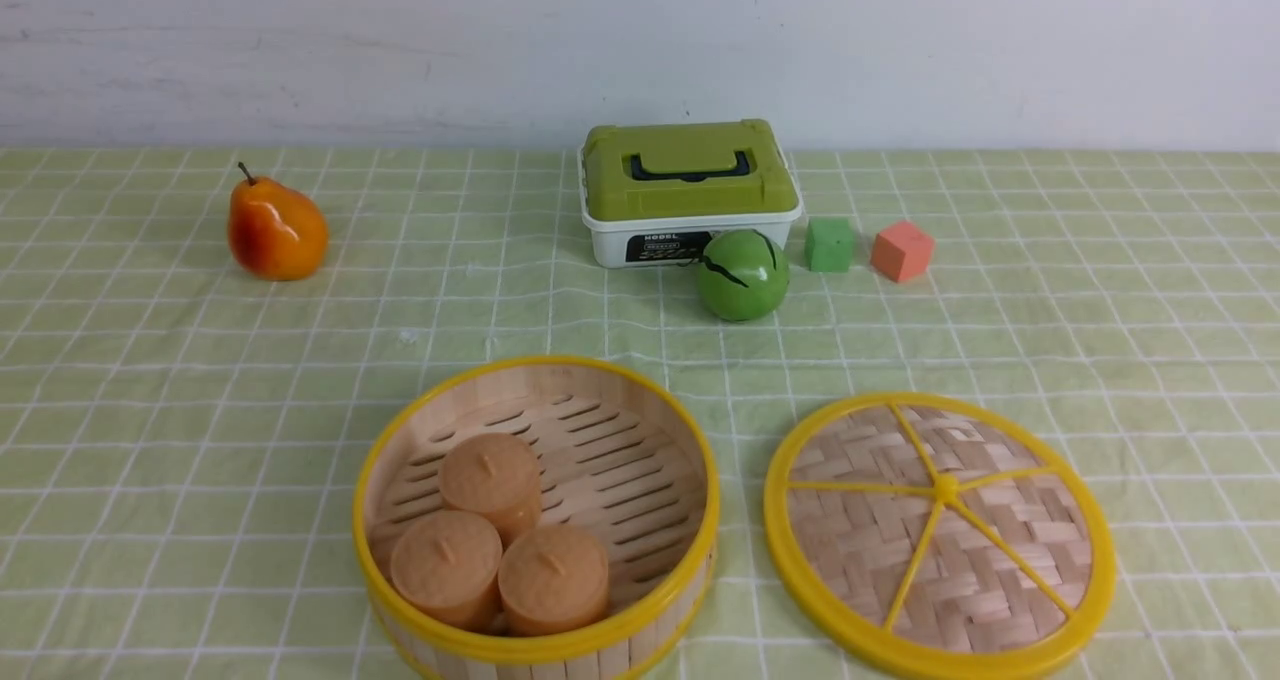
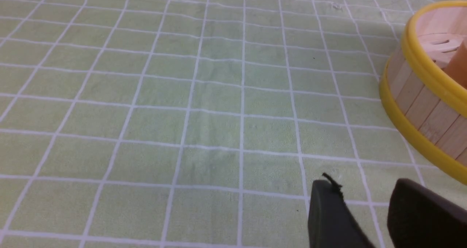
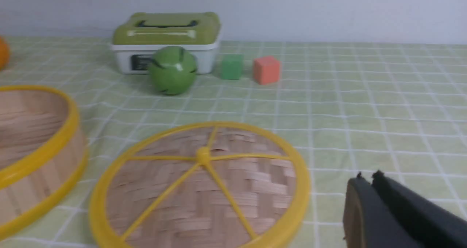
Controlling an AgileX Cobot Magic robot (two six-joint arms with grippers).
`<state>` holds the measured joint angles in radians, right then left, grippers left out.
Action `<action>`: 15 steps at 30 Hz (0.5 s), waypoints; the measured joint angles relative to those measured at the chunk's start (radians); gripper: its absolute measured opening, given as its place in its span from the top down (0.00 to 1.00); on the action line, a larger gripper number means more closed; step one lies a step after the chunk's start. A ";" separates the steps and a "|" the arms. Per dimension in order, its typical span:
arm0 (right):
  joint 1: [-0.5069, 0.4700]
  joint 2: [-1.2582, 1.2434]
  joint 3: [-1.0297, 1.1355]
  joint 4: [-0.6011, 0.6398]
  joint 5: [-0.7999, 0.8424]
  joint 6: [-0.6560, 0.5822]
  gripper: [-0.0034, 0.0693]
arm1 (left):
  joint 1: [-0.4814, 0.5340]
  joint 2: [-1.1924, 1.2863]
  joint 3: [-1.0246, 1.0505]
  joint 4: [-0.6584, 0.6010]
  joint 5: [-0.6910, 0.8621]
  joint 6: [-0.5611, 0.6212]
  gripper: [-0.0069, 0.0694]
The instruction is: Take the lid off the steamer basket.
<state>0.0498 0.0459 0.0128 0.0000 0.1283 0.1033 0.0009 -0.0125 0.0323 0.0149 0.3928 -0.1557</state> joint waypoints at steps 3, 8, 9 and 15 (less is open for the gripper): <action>-0.102 -0.051 0.013 -0.024 0.052 0.000 0.93 | 0.000 0.000 0.000 0.000 0.000 0.000 0.60; -0.124 -0.056 0.013 -0.033 0.180 0.018 0.92 | 0.000 0.000 0.000 0.000 0.000 0.000 0.60; -0.124 -0.056 0.013 -0.033 0.201 0.028 0.92 | 0.000 0.000 0.000 0.000 0.000 0.000 0.60; -0.104 -0.056 0.009 -0.033 0.242 0.071 0.91 | 0.000 0.000 0.000 0.000 0.000 0.000 0.60</action>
<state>-0.0539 -0.0102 0.0219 -0.0332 0.3699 0.1747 0.0009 -0.0125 0.0323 0.0149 0.3928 -0.1557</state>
